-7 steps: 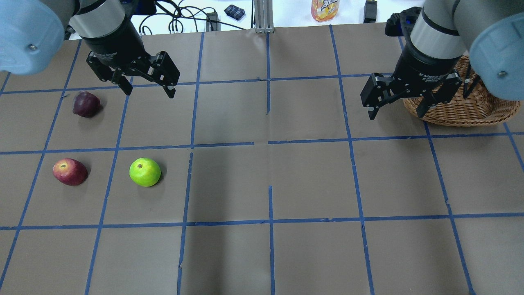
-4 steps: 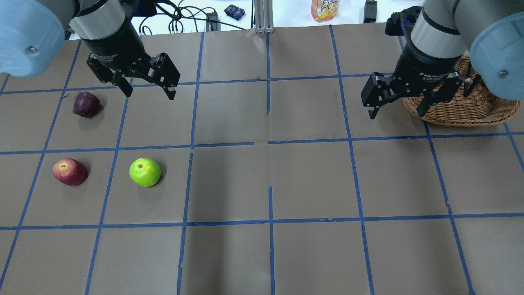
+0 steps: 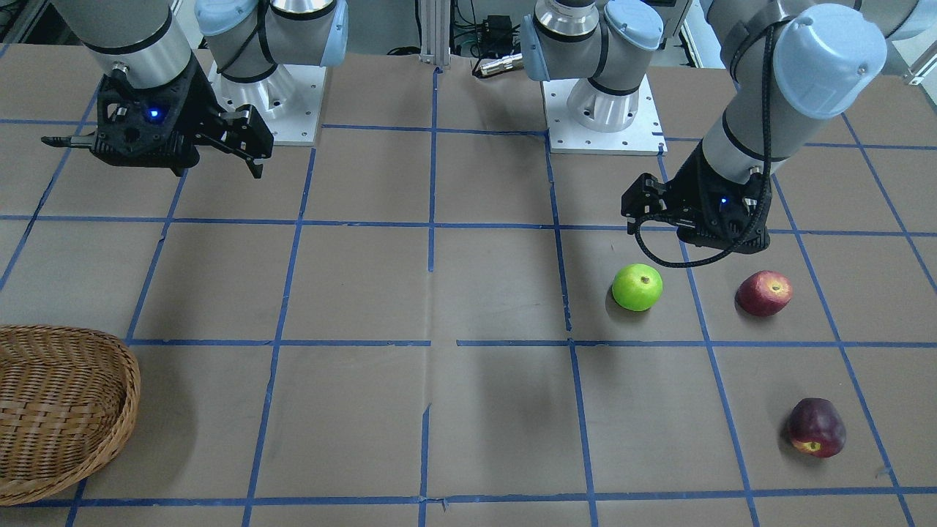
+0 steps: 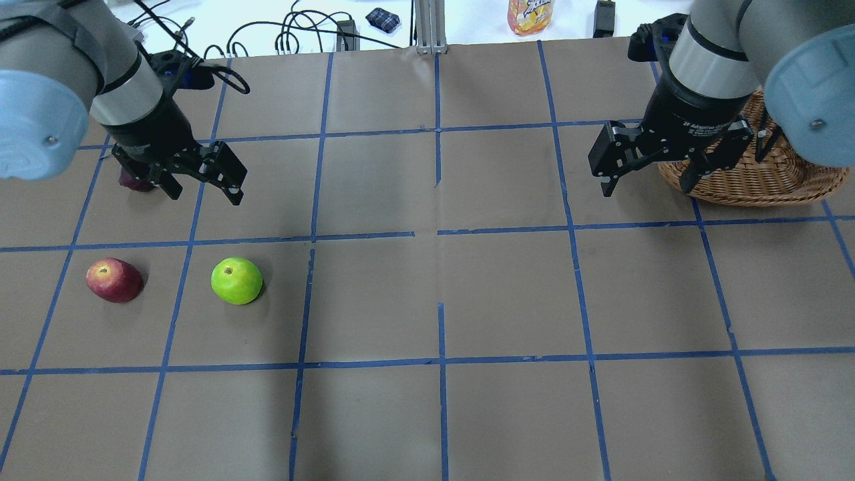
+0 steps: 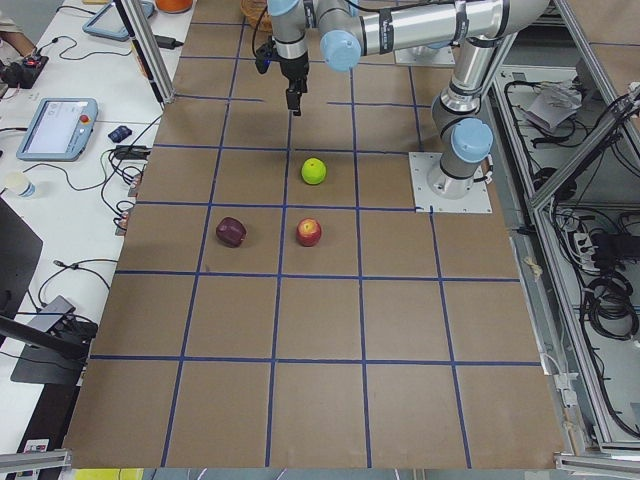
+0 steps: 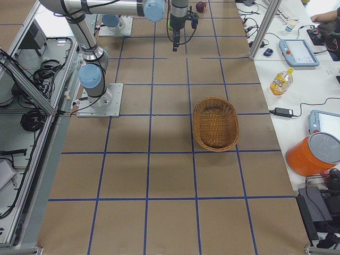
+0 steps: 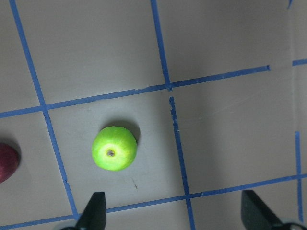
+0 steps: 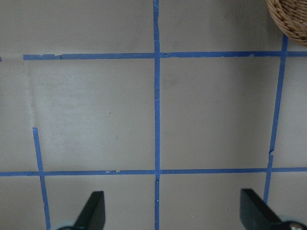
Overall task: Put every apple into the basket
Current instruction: 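Lower the left gripper over the green apple and close on it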
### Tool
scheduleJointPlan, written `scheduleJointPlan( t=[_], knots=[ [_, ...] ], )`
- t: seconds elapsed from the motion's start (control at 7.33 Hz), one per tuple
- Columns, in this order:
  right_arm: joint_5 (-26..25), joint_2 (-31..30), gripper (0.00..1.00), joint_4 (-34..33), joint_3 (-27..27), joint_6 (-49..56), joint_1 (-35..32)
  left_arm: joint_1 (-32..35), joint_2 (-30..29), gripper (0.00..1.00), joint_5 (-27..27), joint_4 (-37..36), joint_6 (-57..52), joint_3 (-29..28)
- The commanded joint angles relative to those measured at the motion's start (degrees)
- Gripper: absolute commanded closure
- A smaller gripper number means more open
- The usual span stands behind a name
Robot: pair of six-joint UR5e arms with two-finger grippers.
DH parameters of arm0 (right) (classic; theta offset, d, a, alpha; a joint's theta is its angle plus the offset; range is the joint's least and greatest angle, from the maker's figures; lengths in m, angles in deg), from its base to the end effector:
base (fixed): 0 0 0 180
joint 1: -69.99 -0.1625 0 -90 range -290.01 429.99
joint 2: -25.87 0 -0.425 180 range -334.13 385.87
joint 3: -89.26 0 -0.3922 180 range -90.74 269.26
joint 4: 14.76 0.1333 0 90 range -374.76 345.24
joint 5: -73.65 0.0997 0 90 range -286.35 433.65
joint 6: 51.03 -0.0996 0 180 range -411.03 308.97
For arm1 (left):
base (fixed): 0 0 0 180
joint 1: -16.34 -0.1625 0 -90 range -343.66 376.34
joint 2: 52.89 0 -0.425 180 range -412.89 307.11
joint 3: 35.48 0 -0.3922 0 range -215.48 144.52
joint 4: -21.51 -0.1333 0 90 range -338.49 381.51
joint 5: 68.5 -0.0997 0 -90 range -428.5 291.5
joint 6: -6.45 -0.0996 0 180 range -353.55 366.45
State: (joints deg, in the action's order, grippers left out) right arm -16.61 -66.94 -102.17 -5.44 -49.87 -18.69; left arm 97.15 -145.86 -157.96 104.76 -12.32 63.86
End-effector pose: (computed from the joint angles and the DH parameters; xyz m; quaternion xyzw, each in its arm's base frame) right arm 0.1222 -0.4657 0.4670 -0.0013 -0.9992 -0.0391 0.0014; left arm -0.0535 -0.5099 0.3945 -0.0832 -0.9953 -0.0459 0.0163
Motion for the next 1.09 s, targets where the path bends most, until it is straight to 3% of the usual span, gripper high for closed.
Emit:
scheduleJointPlan(
  t=[0.0, 0.27, 0.95],
  knots=[
    [-0.1, 0.0, 0.0, 0.05, -0.31, -0.01, 0.0, -3.72, 0.5, 0.0, -0.88, -13.22, -3.18, 12.22],
    [-0.01, -0.09, 0.0, 0.05, -0.4, -0.62, -0.09, -6.01, -2.12, 0.0, -0.8, -27.02, -6.79, 20.25],
    [-0.01, 0.0, 0.0, 0.23, -0.4, -0.1, -0.09, -6.02, -9.42, 0.0, -0.89, -29.73, -6.19, 22.13]
  ],
)
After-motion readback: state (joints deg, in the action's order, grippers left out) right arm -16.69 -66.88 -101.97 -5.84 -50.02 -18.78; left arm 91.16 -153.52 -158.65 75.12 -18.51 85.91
